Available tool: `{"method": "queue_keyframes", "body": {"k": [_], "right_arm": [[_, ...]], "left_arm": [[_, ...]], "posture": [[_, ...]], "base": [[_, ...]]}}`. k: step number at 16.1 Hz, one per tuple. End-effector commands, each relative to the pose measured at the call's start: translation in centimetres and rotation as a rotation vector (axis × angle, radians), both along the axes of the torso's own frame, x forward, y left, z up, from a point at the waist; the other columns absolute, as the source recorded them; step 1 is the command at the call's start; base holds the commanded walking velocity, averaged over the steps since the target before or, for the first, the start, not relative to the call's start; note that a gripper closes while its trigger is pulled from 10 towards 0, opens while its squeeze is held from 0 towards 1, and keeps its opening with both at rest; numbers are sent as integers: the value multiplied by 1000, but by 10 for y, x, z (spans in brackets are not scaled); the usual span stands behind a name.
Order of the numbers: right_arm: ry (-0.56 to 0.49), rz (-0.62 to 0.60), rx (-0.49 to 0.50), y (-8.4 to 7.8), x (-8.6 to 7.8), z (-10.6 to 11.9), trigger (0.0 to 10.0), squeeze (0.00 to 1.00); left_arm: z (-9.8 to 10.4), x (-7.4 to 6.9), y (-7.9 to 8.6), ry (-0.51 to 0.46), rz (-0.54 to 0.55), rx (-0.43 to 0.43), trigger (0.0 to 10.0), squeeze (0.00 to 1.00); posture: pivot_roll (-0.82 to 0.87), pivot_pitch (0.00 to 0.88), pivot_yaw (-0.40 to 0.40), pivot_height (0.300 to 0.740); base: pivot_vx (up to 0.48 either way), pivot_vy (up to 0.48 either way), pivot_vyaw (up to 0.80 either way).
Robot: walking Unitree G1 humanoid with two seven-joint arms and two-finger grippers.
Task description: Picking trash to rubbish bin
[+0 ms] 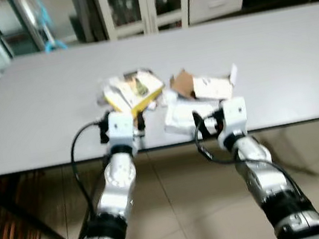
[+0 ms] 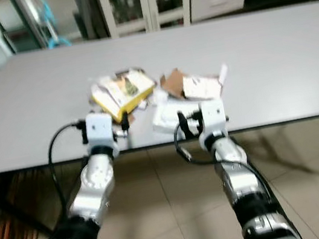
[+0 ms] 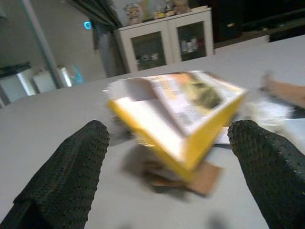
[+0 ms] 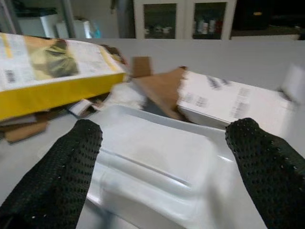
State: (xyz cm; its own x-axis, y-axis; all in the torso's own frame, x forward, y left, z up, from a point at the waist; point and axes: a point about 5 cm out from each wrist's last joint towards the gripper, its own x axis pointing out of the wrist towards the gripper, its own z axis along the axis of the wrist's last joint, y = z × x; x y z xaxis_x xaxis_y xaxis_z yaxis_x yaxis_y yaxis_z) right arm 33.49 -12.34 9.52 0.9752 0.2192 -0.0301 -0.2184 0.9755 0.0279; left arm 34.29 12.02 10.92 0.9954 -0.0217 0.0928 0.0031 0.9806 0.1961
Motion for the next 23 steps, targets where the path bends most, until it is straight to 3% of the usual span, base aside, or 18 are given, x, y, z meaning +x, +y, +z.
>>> {"method": "queue_keyframes", "body": {"k": [1, 13, 23], "right_arm": [[-11, 36, 13, 12, 0, 2, 10000, 0], [-16, 35, 14, 12, 0, 3, 10000, 0], [-17, 35, 18, 12, 0, 3, 10000, 0]], "left_arm": [[0, 1, 10, 5, 32, 4, 10000, 0], [3, 1, 7, -17, 21, -1, 10000, 0], [28, 4, 4, -145, 12, -7, 10000, 0]], "posture": [[17, 17, 29, 740], [14, 16, 29, 740], [17, 20, 29, 740]], "base": [[349, 0, 0], [341, 0, 0], [0, 0, 0]]}}
